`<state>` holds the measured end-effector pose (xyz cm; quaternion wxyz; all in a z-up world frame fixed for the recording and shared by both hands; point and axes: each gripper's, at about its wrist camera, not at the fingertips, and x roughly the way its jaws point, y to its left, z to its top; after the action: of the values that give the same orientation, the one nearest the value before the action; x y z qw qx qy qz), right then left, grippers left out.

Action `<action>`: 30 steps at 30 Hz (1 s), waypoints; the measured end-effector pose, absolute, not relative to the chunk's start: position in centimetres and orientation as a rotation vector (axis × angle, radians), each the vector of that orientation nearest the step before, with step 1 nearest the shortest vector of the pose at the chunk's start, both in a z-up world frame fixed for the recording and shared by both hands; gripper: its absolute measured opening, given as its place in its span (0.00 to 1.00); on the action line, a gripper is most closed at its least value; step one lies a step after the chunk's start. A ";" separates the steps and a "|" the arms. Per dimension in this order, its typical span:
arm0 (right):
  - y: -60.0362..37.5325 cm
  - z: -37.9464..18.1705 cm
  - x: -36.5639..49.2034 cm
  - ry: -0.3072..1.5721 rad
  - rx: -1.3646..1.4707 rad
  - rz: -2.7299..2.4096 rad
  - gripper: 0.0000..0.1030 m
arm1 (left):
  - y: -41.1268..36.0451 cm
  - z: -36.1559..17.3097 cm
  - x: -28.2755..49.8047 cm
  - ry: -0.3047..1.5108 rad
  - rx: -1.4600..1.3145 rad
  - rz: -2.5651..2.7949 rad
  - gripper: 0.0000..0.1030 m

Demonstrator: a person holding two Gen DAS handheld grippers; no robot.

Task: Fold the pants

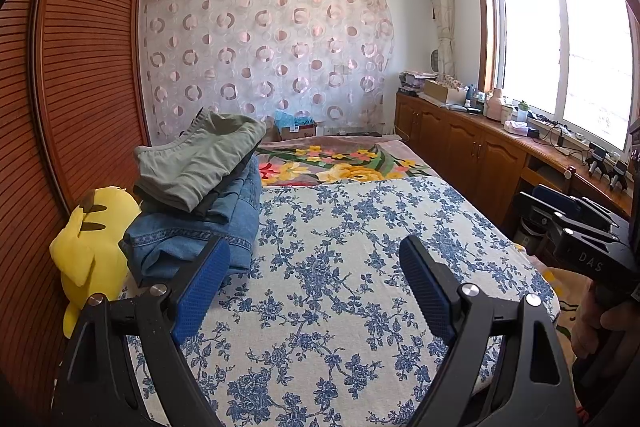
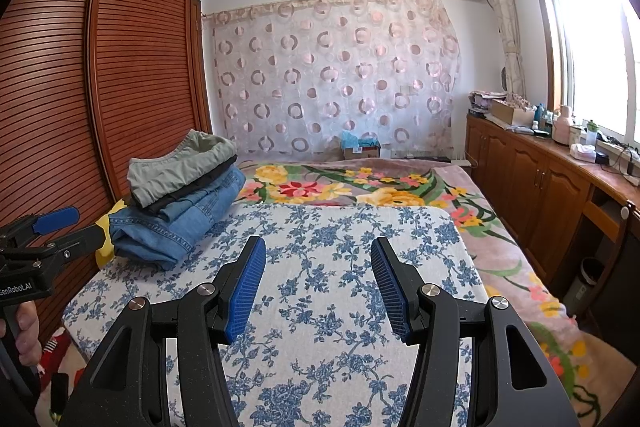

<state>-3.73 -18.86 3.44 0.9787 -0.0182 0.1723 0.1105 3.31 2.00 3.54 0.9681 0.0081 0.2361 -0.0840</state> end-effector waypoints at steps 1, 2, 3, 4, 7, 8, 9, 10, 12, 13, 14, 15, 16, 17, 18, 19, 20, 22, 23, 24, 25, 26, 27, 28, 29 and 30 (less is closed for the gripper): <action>-18.9 3.5 -3.7 0.346 -0.036 0.222 0.55 | 2.0 3.5 3.3 0.477 0.016 -0.170 0.84; -18.8 3.4 -3.7 0.346 -0.037 0.222 0.55 | 2.0 3.5 3.3 0.476 0.015 -0.170 0.84; -18.8 3.4 -3.7 0.346 -0.036 0.222 0.55 | 2.0 3.5 3.3 0.477 0.014 -0.170 0.84; -18.8 3.4 -3.7 0.346 -0.037 0.222 0.55 | 2.0 3.5 3.3 0.477 0.016 -0.171 0.84; -18.8 3.4 -3.7 0.346 -0.037 0.223 0.55 | 2.0 3.5 3.3 0.476 0.016 -0.170 0.84; -18.8 3.4 -3.7 0.347 -0.036 0.223 0.55 | 1.9 3.5 3.2 0.476 0.015 -0.170 0.84; -18.8 3.4 -3.7 0.346 -0.037 0.222 0.55 | 2.0 3.5 3.3 0.476 0.016 -0.170 0.84; -18.8 3.4 -3.7 0.346 -0.037 0.222 0.55 | 2.0 3.5 3.3 0.476 0.017 -0.170 0.84; -18.8 3.4 -3.7 0.345 -0.036 0.222 0.55 | 1.9 3.4 3.2 0.476 0.016 -0.170 0.84; -18.8 3.4 -3.7 0.346 -0.037 0.222 0.55 | 2.0 3.4 3.2 0.476 0.016 -0.170 0.84; -18.8 3.4 -3.7 0.346 -0.037 0.222 0.55 | 1.9 3.4 3.2 0.476 0.016 -0.170 0.84; -18.9 3.4 -3.7 0.346 -0.036 0.222 0.55 | 1.9 3.4 3.2 0.476 0.016 -0.170 0.84; -18.9 3.4 -3.7 0.346 -0.036 0.222 0.55 | 2.0 3.4 3.2 0.475 0.016 -0.170 0.84; -18.8 3.4 -3.7 0.346 -0.036 0.221 0.55 | 2.0 3.4 3.2 0.475 0.017 -0.169 0.84; -18.9 3.4 -3.7 0.346 -0.036 0.222 0.55 | 2.0 3.4 3.2 0.476 0.016 -0.170 0.84; -18.9 3.4 -3.8 0.346 -0.036 0.222 0.55 | 2.0 3.4 3.2 0.476 0.015 -0.170 0.84; -18.8 3.4 -3.8 0.346 -0.037 0.222 0.55 | 1.9 3.4 3.2 0.476 0.017 -0.170 0.84; -18.8 3.4 -3.8 0.345 -0.037 0.222 0.55 | 2.0 3.4 3.2 0.476 0.017 -0.170 0.84; -18.8 3.4 -3.8 0.346 -0.036 0.222 0.55 | 2.0 3.4 3.2 0.476 0.016 -0.170 0.84; -18.8 3.4 -3.8 0.346 -0.035 0.222 0.55 | 1.9 3.3 3.2 0.475 0.017 -0.170 0.84; -18.8 3.4 -3.7 0.346 -0.035 0.222 0.55 | 2.0 3.3 3.2 0.475 0.017 -0.169 0.84; -18.8 3.4 -3.8 0.345 -0.035 0.222 0.55 | 1.9 3.3 3.2 0.475 0.016 -0.170 0.84; -18.8 3.4 -3.7 0.345 -0.035 0.221 0.55 | 2.0 3.3 3.2 0.475 0.016 -0.170 0.84; -18.8 3.5 -3.7 0.345 -0.035 0.221 0.55 | 2.0 3.3 3.2 0.475 0.016 -0.170 0.84; -18.9 3.4 -3.7 0.346 -0.035 0.223 0.55 | 2.0 3.3 3.2 0.475 0.016 -0.170 0.84; -18.9 3.4 -3.7 0.346 -0.036 0.222 0.55 | 1.9 3.3 3.2 0.475 0.017 -0.170 0.84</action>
<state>-3.75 -18.85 3.41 0.9788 -0.0179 0.1715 0.1103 3.20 1.93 3.28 0.9684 0.0082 0.2349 -0.0840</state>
